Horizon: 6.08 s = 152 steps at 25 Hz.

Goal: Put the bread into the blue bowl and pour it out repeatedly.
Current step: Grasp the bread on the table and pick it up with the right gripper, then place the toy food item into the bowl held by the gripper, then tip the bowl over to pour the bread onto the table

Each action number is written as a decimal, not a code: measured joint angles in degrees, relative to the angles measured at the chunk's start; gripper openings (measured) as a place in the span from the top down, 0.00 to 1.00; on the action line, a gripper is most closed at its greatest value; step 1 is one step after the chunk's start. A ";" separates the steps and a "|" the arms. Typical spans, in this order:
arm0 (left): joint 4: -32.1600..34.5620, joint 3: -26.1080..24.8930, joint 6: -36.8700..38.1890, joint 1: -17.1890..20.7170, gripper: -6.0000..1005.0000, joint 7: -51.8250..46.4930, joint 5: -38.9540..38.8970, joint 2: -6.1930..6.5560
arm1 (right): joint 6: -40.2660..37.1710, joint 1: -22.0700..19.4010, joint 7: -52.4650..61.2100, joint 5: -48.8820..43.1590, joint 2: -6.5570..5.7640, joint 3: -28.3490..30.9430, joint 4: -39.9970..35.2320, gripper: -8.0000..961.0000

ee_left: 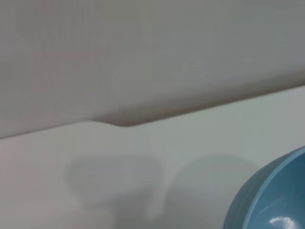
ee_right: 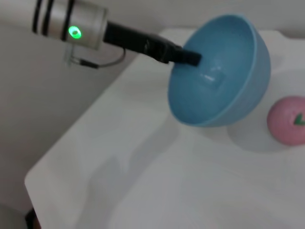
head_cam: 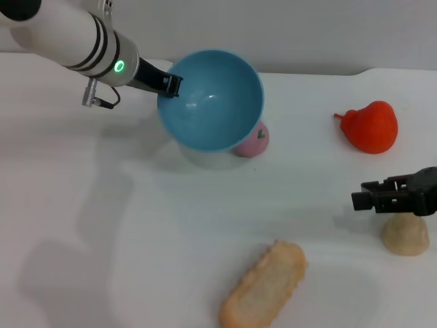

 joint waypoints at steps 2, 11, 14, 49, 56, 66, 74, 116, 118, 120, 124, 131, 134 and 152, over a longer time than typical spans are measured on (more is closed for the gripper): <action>1.27 -0.12 -2.38 0.18 1.00 0.00 0.39 0.04 | -0.18 0.46 1.40 -0.76 -0.01 -1.53 -0.92 0.50; 1.17 -0.74 -7.07 0.02 1.00 -0.05 2.66 -0.34 | 7.21 3.96 7.70 -5.45 0.13 -15.85 -0.19 0.50; 1.42 -0.59 -7.17 0.58 1.00 -0.05 2.59 -0.41 | 9.55 5.39 9.71 -7.02 0.12 -19.75 0.44 0.51; 0.96 2.91 -1.22 0.65 1.00 -0.03 0.90 -0.89 | 31.35 14.57 9.52 2.46 0.60 -41.41 26.03 0.55; 0.93 2.89 -1.20 0.58 1.00 -0.03 0.91 -0.88 | 33.13 15.29 9.50 2.49 0.71 -42.78 27.47 0.58; 0.90 2.88 -1.22 0.68 1.00 -0.04 0.84 -0.92 | 33.23 14.31 7.74 2.41 0.49 -43.15 26.32 0.65; 0.77 2.88 -1.21 0.68 1.00 -0.09 0.82 -0.97 | 27.62 14.02 8.61 2.36 0.17 -38.55 26.58 0.73; -5.95 11.99 -8.05 -4.64 0.99 -0.84 -8.88 -1.11 | 14.29 2.88 -7.65 11.11 -0.06 -7.96 -3.78 0.89; -5.51 11.99 -8.18 -4.79 0.99 -0.77 -9.24 -1.09 | 15.09 3.24 -8.18 11.04 -0.08 -8.75 -2.38 0.89; -5.20 12.00 -8.29 -5.04 0.99 -0.75 -9.40 -1.09 | 15.35 3.45 -8.80 10.29 -0.12 -9.90 -1.82 0.89; -4.68 12.07 -9.37 -5.51 0.99 -0.38 -10.20 -1.06 | 16.23 3.50 -9.11 8.89 -0.11 -10.76 -1.70 0.89; -3.37 12.46 -11.73 -5.65 1.00 2.20 -13.76 -1.00 | 18.69 3.60 -9.46 7.04 -0.07 -14.61 -1.28 0.81; -3.32 12.46 -12.08 -5.64 1.00 2.21 -13.92 -0.97 | 21.41 3.40 -9.60 6.54 -0.07 -16.30 -1.36 0.70; -5.14 16.79 6.63 -4.37 1.00 3.83 -13.47 -0.88 | 38.52 -14.07 -27.67 41.28 0.38 -10.71 -0.72 0.45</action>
